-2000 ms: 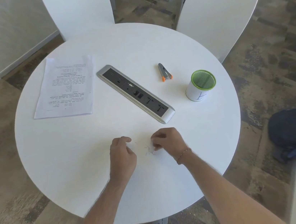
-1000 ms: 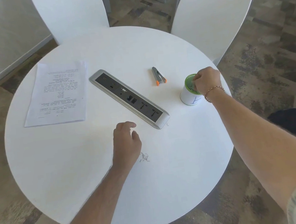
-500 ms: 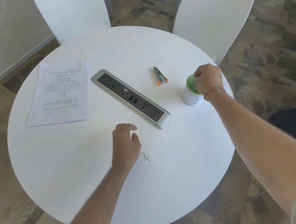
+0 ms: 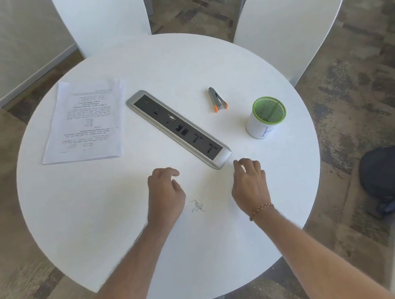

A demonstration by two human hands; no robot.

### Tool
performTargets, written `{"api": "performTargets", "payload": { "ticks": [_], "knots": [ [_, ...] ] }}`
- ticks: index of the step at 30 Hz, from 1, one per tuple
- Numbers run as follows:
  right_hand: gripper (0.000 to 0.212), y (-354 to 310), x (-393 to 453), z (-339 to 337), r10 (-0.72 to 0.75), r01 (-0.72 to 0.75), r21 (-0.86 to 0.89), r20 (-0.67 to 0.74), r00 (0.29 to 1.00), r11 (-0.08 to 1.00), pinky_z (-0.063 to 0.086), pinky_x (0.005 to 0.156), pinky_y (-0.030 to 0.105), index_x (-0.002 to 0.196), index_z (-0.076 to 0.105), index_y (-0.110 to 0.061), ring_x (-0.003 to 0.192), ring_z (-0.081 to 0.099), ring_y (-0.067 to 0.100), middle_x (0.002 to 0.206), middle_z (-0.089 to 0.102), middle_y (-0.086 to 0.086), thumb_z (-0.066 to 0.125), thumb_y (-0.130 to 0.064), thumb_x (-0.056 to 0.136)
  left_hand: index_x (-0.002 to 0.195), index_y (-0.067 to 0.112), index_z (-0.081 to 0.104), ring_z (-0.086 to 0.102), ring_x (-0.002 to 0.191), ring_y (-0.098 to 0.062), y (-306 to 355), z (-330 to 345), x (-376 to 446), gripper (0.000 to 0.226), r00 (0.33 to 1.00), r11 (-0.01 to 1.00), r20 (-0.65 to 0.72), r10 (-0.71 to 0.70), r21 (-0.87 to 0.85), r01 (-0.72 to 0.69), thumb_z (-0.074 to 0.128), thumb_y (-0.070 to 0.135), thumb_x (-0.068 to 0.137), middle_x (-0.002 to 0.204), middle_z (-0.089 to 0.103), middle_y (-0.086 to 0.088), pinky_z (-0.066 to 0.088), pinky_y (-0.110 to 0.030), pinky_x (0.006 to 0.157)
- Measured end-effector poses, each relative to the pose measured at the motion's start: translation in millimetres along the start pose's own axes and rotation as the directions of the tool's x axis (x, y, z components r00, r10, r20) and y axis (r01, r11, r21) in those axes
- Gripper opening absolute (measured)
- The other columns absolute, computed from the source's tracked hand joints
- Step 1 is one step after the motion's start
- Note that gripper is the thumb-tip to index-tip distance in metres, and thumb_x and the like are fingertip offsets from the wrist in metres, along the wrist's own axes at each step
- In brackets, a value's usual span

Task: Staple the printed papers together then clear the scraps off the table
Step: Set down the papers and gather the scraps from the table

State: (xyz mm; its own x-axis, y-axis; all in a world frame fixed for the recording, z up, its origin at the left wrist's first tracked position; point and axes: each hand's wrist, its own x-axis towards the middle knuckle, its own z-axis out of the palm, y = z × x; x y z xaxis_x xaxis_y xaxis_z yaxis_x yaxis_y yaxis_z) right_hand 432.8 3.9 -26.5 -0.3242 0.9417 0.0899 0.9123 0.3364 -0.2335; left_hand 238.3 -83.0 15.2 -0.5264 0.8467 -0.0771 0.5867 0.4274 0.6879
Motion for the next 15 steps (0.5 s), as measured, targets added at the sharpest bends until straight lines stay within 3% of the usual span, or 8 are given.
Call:
{"api": "performTargets", "payload": {
  "ticks": [3,7,11,15],
  "knots": [
    [0.047,-3,-4,5,0.01,-0.008,-0.041,0.046,0.999,0.999,0.039,0.073,0.041,0.128,0.054,-0.006,0.101,0.049,0.033,0.118,0.055,0.01,0.059,-0.002,0.082,0.109,0.011,0.065,0.049,0.108,-0.024,-5,-2,-4,0.036,1.0,1.0,-0.011,-0.021,0.019,0.021,0.042,-0.009,0.089,0.115,0.056,-0.003,0.03,-0.016,0.081],
    [0.039,-6,-2,6,-0.014,0.023,-0.096,0.096,0.995,0.995,0.035,0.075,0.041,0.13,0.051,-0.012,0.104,0.047,0.031,0.12,0.051,0.007,0.052,-0.013,0.091,0.11,0.008,0.064,0.049,0.109,-0.026,-14,-4,-12,0.037,0.999,0.999,-0.026,-0.03,0.034,0.031,0.041,-0.011,0.088,0.114,0.056,-0.005,0.03,-0.015,0.08],
    [0.043,-17,-19,7,-0.051,0.062,-0.125,0.087,0.995,0.99,0.036,0.076,0.043,0.129,0.054,-0.01,0.104,0.048,0.033,0.12,0.051,0.012,0.058,-0.011,0.087,0.111,0.008,0.064,0.05,0.11,-0.027,-27,-7,-19,0.038,0.996,0.996,-0.026,-0.084,0.034,0.084,0.04,-0.01,0.088,0.115,0.056,-0.008,0.033,-0.02,0.083],
    [0.048,-43,-54,9,-0.18,0.188,-0.064,0.109,0.978,0.98,0.04,0.078,0.043,0.13,0.054,-0.008,0.1,0.05,0.032,0.118,0.052,0.011,0.059,-0.007,0.082,0.111,0.006,0.066,0.056,0.107,-0.032,-42,-7,-24,0.039,0.989,0.988,-0.018,-0.147,0.039,0.147,0.042,-0.011,0.086,0.113,0.058,-0.011,0.039,-0.026,0.085]
  ]
}}
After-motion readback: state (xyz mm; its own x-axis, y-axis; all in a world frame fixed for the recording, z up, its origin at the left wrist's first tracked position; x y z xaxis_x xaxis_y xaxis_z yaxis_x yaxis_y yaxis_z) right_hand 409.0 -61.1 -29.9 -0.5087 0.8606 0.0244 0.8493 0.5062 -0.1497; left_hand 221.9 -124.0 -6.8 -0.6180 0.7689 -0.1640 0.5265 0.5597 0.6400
